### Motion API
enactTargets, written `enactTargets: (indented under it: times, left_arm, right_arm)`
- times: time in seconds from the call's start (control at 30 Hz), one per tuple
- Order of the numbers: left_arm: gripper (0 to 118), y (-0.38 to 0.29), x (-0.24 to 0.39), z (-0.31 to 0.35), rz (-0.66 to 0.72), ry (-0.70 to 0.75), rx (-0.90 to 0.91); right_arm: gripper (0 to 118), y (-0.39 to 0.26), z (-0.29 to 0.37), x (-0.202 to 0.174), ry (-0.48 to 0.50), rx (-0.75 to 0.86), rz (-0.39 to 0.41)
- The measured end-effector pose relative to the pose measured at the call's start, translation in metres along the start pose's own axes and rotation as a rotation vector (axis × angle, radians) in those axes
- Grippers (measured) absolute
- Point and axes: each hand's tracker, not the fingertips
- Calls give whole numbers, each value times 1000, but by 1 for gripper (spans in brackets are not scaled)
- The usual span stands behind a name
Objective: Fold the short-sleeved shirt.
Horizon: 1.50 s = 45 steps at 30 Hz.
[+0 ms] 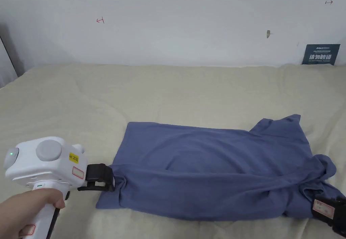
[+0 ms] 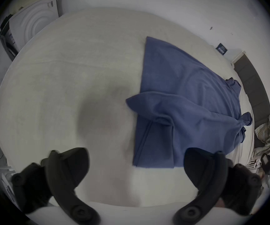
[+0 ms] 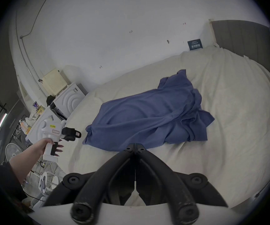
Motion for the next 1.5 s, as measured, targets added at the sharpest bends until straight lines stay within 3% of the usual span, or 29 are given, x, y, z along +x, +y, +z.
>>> enactTargets:
  times: [0.07,0.2,0.33,0.43,0.53,0.57,0.6,0.63,0.77,0.87,0.93,1.0,1.03,1.07,1.1,1.13,1.3,1.47,1.5]
  left_arm:
    - [114,6,6,-15,14,-25,-42]
    - [114,-3,7,-50,-70,134,-162]
    - [114,-12,36,-58,-343,247,-141]
    - [112,0,30,-63,-326,247,-165]
    - [74,6,19,-52,-227,86,-167]
    - [54,-4,30,-38,-260,109,-144]
    - [16,-5,31,-35,-297,67,-148]
    - [10,-7,31,-33,-307,35,-148]
    - [10,-26,51,-28,-304,56,-130]
    - [10,-21,48,-18,-287,36,-81]
    - [10,-23,50,-8,-247,2,-46]
    - [10,-15,42,0,-227,-13,-21]
    - [10,-16,43,3,-224,-20,-22]
    - [10,-17,44,5,-223,-24,-21]
    - [10,-15,46,8,-222,-24,-18]
    - [10,-16,49,9,-227,-14,-10]
    - [10,-8,38,1,-208,-24,-18]
    - [10,-2,22,-12,-179,-3,-37]
    - [10,11,2,-30,-175,-4,-41]
  right_arm:
    - [0,-2,-7,1,2,-24,-9]
    - [0,-2,-17,13,-5,-49,-16]
    - [0,-3,-19,-2,-89,-49,137]
    - [0,-2,-21,-1,-62,-52,113]
    - [0,-1,-24,6,-51,-55,76]
    - [0,-1,-24,8,-55,-52,71]
    - [0,-1,-23,11,-60,-50,63]
    - [0,-1,-23,14,-65,-48,50]
    - [0,4,-18,28,-76,-21,-10]
    - [0,33,-9,43,-98,1,4]
    - [0,60,-9,54,-165,-8,19]
    - [0,86,-23,69,-209,-93,-29]
    - [7,99,-35,78,-218,-160,-65]
    - [38,110,-51,90,-236,-243,-86]
    - [93,117,-64,98,-234,-301,-112]
    - [113,120,-78,107,-231,-366,-139]
    - [114,111,-130,124,-283,-492,-325]
    - [113,96,-153,137,-358,-538,-263]
    - [106,91,-155,138,-366,-567,-268]
